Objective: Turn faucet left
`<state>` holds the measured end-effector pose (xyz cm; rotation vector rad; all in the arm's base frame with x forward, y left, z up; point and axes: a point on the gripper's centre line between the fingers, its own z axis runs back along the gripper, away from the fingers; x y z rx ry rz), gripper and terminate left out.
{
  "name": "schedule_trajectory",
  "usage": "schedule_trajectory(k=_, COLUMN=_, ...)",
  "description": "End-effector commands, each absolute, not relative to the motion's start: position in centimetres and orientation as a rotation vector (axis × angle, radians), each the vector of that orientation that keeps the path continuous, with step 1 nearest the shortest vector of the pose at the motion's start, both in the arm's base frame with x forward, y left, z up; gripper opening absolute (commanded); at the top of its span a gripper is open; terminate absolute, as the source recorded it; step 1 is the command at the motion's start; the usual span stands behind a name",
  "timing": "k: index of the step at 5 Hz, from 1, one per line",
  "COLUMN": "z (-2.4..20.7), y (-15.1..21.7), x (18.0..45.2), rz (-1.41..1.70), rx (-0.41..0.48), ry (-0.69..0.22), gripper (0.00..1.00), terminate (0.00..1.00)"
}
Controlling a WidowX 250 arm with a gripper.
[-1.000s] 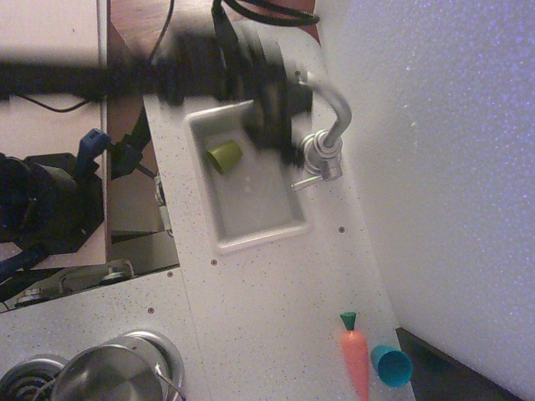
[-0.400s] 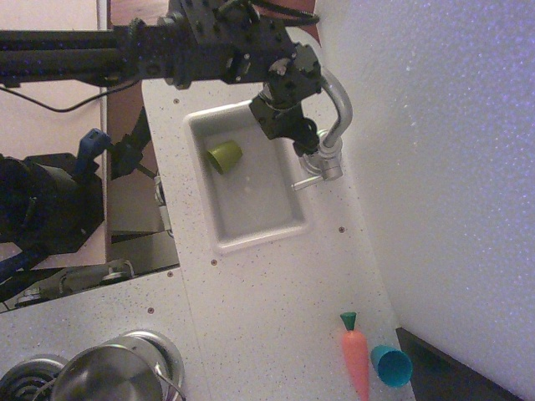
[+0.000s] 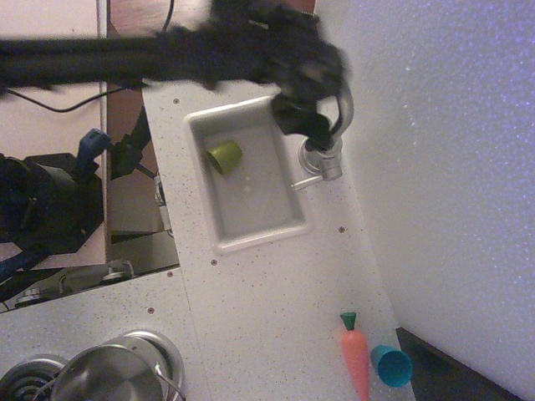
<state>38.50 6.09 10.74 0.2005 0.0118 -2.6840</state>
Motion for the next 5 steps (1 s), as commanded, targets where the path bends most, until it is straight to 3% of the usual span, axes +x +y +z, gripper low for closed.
schedule_trajectory(k=1, z=10.5, y=4.6, x=38.3, rz=-2.685, rx=0.194, ry=0.048, gripper=1.0, terminate=0.0)
schedule_trajectory(k=2, z=11.1, y=0.7, x=34.1, rz=-2.717, rx=0.174, ry=0.066, gripper=1.0, terminate=0.0)
schedule_trajectory(k=3, z=12.2, y=-4.2, x=29.1, rz=-2.81, rx=0.224, ry=0.067, gripper=1.0, terminate=0.0)
schedule_trajectory(k=4, z=11.6, y=-8.6, x=29.1, rz=-2.949, rx=0.164, ry=0.09, gripper=1.0, terminate=0.0)
schedule_trajectory(k=5, z=11.6, y=-8.6, x=29.1, rz=-2.949, rx=0.164, ry=0.09, gripper=1.0, terminate=1.0)
